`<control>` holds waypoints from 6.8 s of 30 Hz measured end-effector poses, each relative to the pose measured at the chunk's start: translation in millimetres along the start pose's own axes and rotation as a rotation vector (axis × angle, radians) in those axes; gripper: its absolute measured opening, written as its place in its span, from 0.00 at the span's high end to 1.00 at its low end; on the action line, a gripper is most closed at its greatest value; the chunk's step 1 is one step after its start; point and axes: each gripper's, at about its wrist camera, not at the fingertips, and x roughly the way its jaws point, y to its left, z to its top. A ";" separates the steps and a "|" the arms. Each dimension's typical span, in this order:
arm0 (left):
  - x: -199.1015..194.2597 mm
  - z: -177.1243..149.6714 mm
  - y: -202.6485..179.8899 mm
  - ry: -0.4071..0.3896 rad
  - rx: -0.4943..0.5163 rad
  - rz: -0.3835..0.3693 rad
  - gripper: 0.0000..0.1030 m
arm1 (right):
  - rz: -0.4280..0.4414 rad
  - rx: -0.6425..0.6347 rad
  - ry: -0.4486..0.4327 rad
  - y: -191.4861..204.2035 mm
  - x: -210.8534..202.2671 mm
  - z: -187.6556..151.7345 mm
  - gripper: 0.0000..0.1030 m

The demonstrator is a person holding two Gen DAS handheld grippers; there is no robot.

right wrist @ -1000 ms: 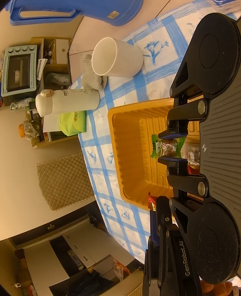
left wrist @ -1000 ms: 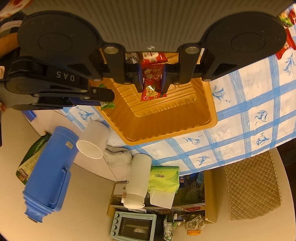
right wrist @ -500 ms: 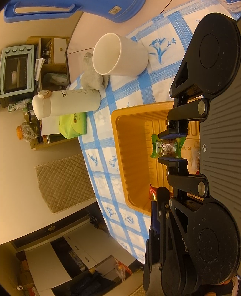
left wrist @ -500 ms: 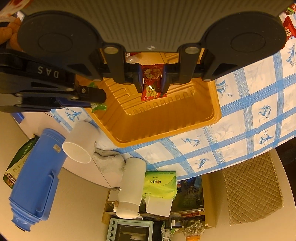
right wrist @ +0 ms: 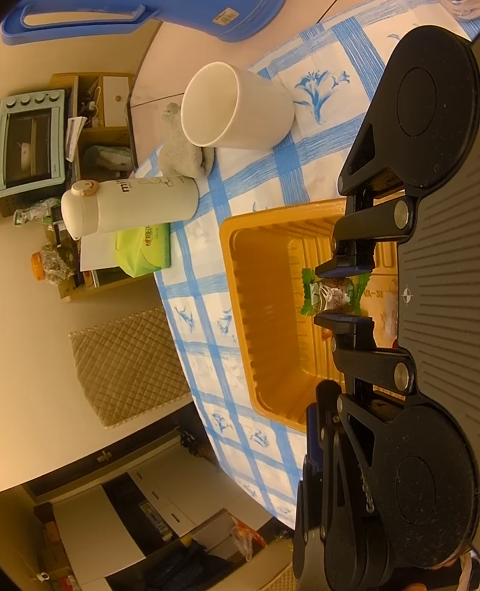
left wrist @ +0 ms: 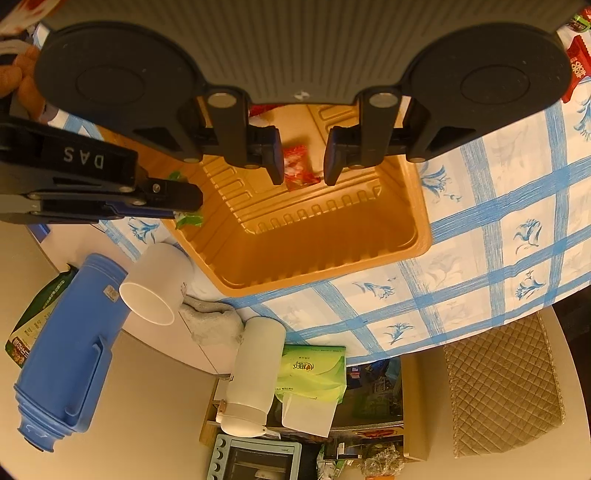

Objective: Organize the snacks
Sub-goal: 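Open the left gripper to drop the red candy while the right gripper opens to drop the green candy, then move both grippers away from the tray back to the snack pile, then lower the right gripper onto the clear green-trimmed packet and grasp it, then grasp the small dark red candy with the left gripper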

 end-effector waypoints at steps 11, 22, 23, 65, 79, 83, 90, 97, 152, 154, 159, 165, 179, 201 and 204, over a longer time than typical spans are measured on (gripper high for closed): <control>-4.9 -2.9 6.2 0.004 -0.019 0.009 0.81 | 0.004 -0.016 0.016 4.5 14.6 4.0 0.80; -8.0 -1.5 7.9 -0.004 -0.024 0.014 0.80 | 0.004 -0.029 0.013 8.0 18.2 7.0 0.80; -9.0 -1.4 8.4 -0.005 -0.025 0.014 0.80 | 0.005 -0.031 0.009 8.2 18.0 7.1 0.80; -129.0 -57.1 18.0 -0.097 -0.084 -0.023 0.29 | -0.026 0.009 -0.061 52.5 -92.1 -51.8 0.18; -190.2 -113.4 56.7 -0.092 -0.125 0.011 0.27 | -0.017 0.012 -0.017 95.5 -118.7 -92.8 0.18; -203.4 -131.1 72.0 -0.087 -0.148 0.031 0.27 | -0.013 0.003 0.006 110.5 -119.1 -102.8 0.18; -221.7 -156.4 99.4 -0.075 -0.183 0.068 0.27 | 0.028 -0.017 0.052 142.9 -108.4 -118.6 0.18; -232.8 -174.4 123.7 -0.068 -0.213 0.111 0.27 | 0.087 -0.060 0.100 179.1 -87.8 -130.3 0.18; -177.8 -184.6 231.1 0.009 -0.314 0.286 0.27 | 0.231 -0.626 0.182 274.7 100.2 -97.3 0.49; -175.5 -184.2 232.7 0.013 -0.313 0.288 0.27 | 0.230 -0.651 0.193 277.1 108.1 -97.3 0.50; -170.8 -184.7 238.6 0.025 -0.317 0.292 0.28 | 0.217 -0.708 0.202 281.2 123.3 -99.2 0.51; -168.3 -186.2 243.3 0.036 -0.319 0.296 0.28 | 0.228 -0.789 0.224 288.9 136.2 -105.8 0.58; -161.1 -188.8 245.1 0.044 -0.284 0.292 0.28 | 0.215 -0.753 0.244 289.1 122.0 -112.4 0.78; -113.7 -172.9 237.9 0.090 -0.038 0.287 0.48 | 0.159 -0.421 0.291 276.4 91.7 -87.1 0.78; -105.8 -169.0 236.6 0.095 -0.016 0.288 0.51 | 0.157 -0.404 0.291 273.0 90.3 -86.8 0.78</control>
